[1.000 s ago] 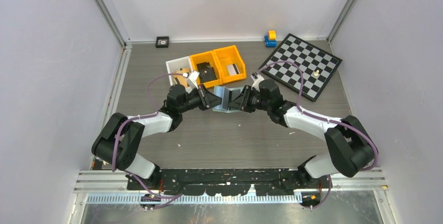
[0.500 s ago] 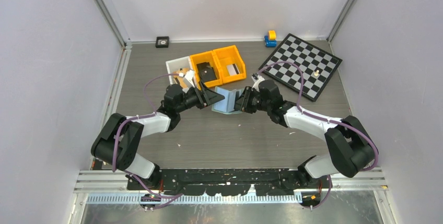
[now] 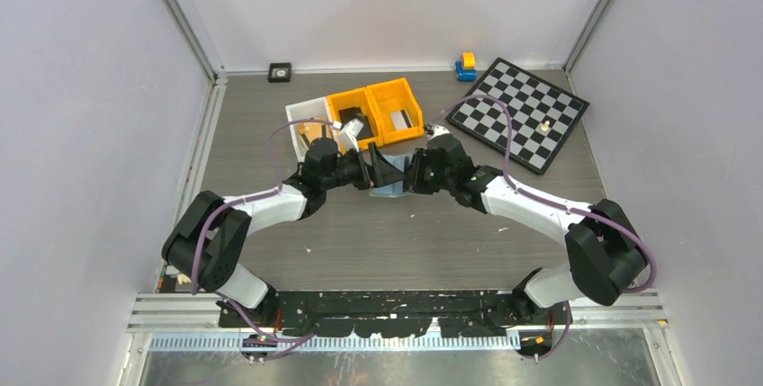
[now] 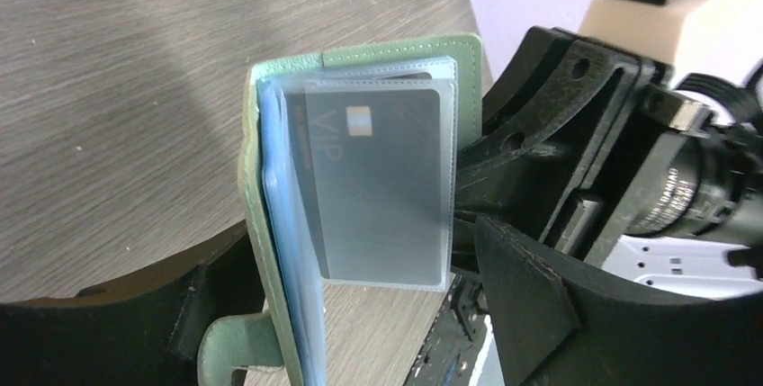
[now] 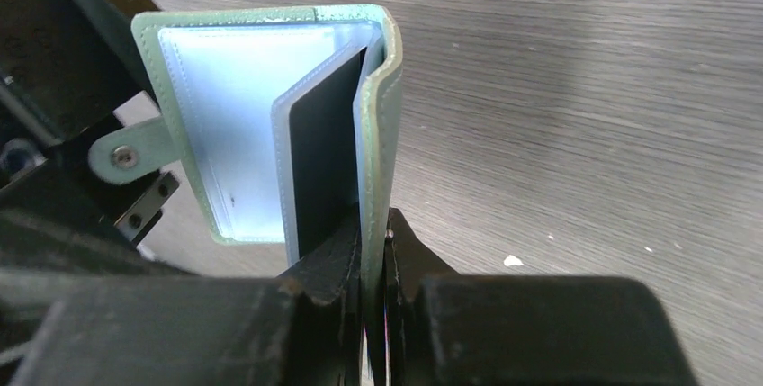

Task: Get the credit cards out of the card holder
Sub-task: Remove the credit card from the card holder.

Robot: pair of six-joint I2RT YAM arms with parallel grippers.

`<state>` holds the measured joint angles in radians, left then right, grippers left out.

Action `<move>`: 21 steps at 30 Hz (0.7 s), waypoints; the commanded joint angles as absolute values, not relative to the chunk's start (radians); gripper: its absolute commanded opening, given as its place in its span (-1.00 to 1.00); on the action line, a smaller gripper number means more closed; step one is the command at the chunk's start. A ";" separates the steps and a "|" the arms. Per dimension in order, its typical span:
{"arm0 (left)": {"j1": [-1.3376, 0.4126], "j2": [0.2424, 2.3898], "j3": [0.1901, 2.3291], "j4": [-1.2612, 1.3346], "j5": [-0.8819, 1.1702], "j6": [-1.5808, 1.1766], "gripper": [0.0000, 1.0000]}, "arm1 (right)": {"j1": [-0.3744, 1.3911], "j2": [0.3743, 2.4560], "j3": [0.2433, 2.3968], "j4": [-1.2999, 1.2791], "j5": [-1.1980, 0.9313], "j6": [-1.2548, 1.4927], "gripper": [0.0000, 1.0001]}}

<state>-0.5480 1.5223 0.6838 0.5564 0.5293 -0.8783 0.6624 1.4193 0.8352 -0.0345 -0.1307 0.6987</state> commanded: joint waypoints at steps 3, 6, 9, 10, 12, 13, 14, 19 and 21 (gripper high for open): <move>-0.595 1.535 0.744 0.435 0.468 -0.780 0.73 | 0.746 1.460 0.982 -0.251 0.207 0.620 -0.95; -0.595 1.551 0.746 0.434 0.462 -0.792 0.74 | 0.769 1.477 1.004 -0.279 0.264 0.612 -0.97; -0.592 1.560 0.744 0.432 0.451 -0.807 0.76 | 0.786 1.484 1.022 -0.308 0.314 0.608 -0.98; -0.588 1.561 0.743 0.437 0.452 -0.810 0.76 | 0.787 1.481 1.018 -0.302 0.310 0.607 -0.98; -0.582 1.565 0.741 0.440 0.458 -0.818 0.73 | 0.787 1.476 1.014 -0.297 0.305 0.606 -0.98; -0.579 1.566 0.742 0.440 0.460 -0.820 0.72 | 0.787 1.474 1.015 -0.297 0.306 0.606 -0.98; -0.578 1.568 0.742 0.440 0.461 -0.821 0.71 | 0.787 1.472 1.015 -0.298 0.308 0.606 -0.98; -0.567 1.574 0.743 0.437 0.467 -0.827 0.66 | 0.787 1.473 1.027 -0.317 0.320 0.601 -0.98; -0.548 1.568 0.730 0.439 0.464 -0.839 0.54 | 0.787 1.468 1.025 -0.317 0.320 0.602 -0.98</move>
<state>-0.5743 1.5757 0.7170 0.4271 0.4633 -0.8314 0.7837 1.4914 0.9749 -0.3290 0.2710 0.6163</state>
